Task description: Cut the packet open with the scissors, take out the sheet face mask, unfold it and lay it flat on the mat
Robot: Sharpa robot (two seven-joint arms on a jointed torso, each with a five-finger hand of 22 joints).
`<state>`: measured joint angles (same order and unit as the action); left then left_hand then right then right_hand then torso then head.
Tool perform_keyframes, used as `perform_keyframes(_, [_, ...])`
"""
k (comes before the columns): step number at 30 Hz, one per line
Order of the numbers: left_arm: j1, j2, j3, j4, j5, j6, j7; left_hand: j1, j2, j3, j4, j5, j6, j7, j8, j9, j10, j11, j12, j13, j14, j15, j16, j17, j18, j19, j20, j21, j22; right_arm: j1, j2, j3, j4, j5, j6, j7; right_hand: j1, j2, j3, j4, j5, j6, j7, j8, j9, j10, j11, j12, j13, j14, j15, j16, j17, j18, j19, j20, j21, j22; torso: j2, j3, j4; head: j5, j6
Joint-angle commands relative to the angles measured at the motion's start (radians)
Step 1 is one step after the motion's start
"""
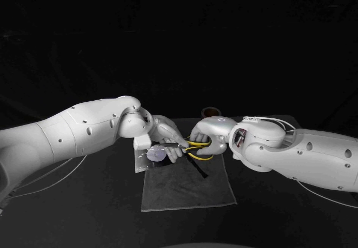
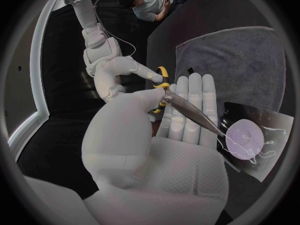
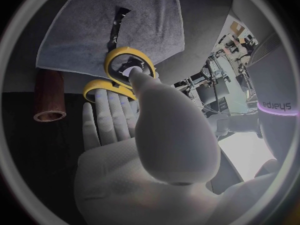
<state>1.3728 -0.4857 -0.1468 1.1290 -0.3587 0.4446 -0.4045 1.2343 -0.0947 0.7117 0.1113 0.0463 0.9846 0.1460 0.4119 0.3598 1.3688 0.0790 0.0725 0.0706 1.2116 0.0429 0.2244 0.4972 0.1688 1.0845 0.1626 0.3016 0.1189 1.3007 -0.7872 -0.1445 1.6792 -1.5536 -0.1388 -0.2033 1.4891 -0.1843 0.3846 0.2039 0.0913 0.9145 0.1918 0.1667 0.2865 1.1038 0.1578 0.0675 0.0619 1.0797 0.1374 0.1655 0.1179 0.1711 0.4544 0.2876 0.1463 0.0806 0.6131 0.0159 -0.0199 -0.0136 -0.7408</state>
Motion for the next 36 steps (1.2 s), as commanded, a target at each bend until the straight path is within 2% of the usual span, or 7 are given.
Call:
perform_keyframes(1, [-0.001, 0.003, 0.000, 0.004, 0.006, 0.001, -0.002, 0.000, 0.011, 0.114, -0.119, 0.004, 0.006, -0.002, 0.000, 0.001, 0.008, -0.001, 0.001, 0.001, 0.003, -0.001, -0.003, 0.002, 0.012, 0.001, -0.009, 0.006, 0.001, 0.002, 0.008, 0.003, 0.001, -0.033, 0.003, 0.009, -0.015, 0.007, 0.053, -0.004, 0.009, 0.018, -0.002, 0.007, -0.001, 0.017, -0.008, -0.003, 0.000, 0.013, -0.004, 0.003, 0.000, 0.017, 0.012, 0.000, 0.005, 0.001, 0.001, -0.0009, 0.0005, -0.001, 0.000])
perform_keyframes(8, [-0.001, 0.001, 0.000, 0.005, 0.018, -0.001, -0.002, 0.000, 0.012, 0.114, -0.120, 0.004, 0.006, -0.002, 0.000, 0.001, 0.008, -0.001, 0.001, 0.001, 0.003, -0.001, -0.003, 0.002, 0.012, 0.001, -0.009, 0.006, 0.001, 0.002, 0.016, 0.003, -0.004, -0.064, 0.016, 0.003, -0.043, -0.004, 0.197, -0.039, 0.011, 0.062, -0.009, 0.024, 0.005, 0.061, -0.020, -0.003, 0.000, 0.048, -0.014, 0.006, 0.001, 0.018, 0.033, -0.005, 0.005, -0.003, 0.000, -0.0003, 0.0004, -0.002, 0.001])
perform_keyframes(12, [-0.001, 0.000, 0.000, 0.007, 0.032, 0.004, -0.002, 0.000, 0.012, 0.114, -0.120, 0.004, 0.006, -0.002, 0.000, 0.001, 0.008, -0.001, 0.001, 0.001, 0.003, -0.001, -0.003, 0.002, 0.012, 0.001, -0.009, 0.006, 0.001, 0.002, 0.019, 0.003, -0.008, -0.081, 0.022, -0.003, -0.055, 0.014, 0.269, -0.076, -0.008, 0.090, -0.011, 0.042, 0.017, 0.097, -0.028, -0.001, 0.001, 0.078, -0.024, 0.015, 0.007, 0.019, 0.081, -0.011, 0.019, 0.001, 0.000, -0.0006, 0.0000, -0.002, 0.002])
perform_keyframes(14, [-0.001, 0.000, 0.000, 0.008, 0.042, 0.008, -0.001, -0.002, 0.012, 0.115, -0.120, 0.005, 0.006, -0.002, 0.001, 0.002, 0.008, -0.001, 0.001, 0.001, 0.003, -0.001, -0.004, 0.002, 0.012, 0.000, -0.009, 0.006, 0.001, 0.002, 0.021, 0.003, -0.010, -0.089, 0.023, -0.005, -0.064, 0.041, 0.310, -0.107, -0.018, 0.112, -0.014, 0.061, 0.030, 0.136, -0.037, 0.003, 0.002, 0.112, -0.036, 0.027, 0.015, 0.019, 0.137, -0.020, 0.036, 0.008, 0.000, -0.0011, 0.0004, -0.004, 0.003])
perform_keyframes(24, [-0.001, -0.005, 0.000, 0.014, 0.093, -0.020, 0.013, -0.039, 0.012, 0.124, -0.119, 0.004, -0.019, 0.009, -0.013, 0.007, -0.024, 0.012, -0.011, -0.005, -0.024, 0.012, -0.026, 0.001, 0.008, -0.026, 0.002, -0.004, -0.005, 0.002, 0.021, 0.003, -0.018, -0.115, 0.007, -0.008, -0.137, 0.067, 0.367, -0.188, -0.030, 0.147, -0.037, 0.108, 0.080, 0.236, -0.065, 0.001, 0.005, 0.189, -0.065, 0.050, 0.051, 0.019, 0.231, -0.044, 0.061, 0.016, 0.000, -0.0003, 0.0005, -0.005, 0.004])
perform_keyframes(30, [-0.001, -0.010, 0.000, 0.016, 0.108, -0.045, 0.026, -0.122, -0.051, 0.046, -0.077, 0.003, -0.082, 0.028, -0.044, 0.005, -0.102, 0.038, -0.010, -0.005, -0.081, 0.039, -0.062, -0.006, 0.008, -0.079, 0.040, -0.051, -0.033, 0.002, 0.019, 0.003, -0.018, -0.121, 0.002, -0.006, -0.147, 0.071, 0.373, -0.199, -0.031, 0.151, -0.041, 0.114, 0.088, 0.249, -0.070, 0.001, 0.006, 0.198, -0.069, 0.052, 0.059, 0.019, 0.239, -0.046, 0.062, 0.016, 0.000, 0.0005, -0.0001, -0.007, 0.005])
perform_keyframes(36, [-0.001, -0.018, 0.000, 0.015, 0.108, -0.063, 0.030, -0.171, -0.118, -0.089, -0.016, 0.003, -0.157, 0.057, -0.091, -0.010, -0.204, 0.071, -0.011, -0.007, -0.163, 0.074, -0.107, -0.023, 0.012, -0.135, 0.078, -0.105, -0.055, 0.002, 0.013, 0.003, -0.014, -0.124, 0.001, -0.006, -0.154, 0.076, 0.377, -0.206, -0.036, 0.153, -0.044, 0.118, 0.094, 0.257, -0.072, 0.000, 0.006, 0.204, -0.072, 0.054, 0.064, 0.018, 0.245, -0.048, 0.063, 0.016, 0.000, 0.0005, -0.0001, -0.007, 0.005])
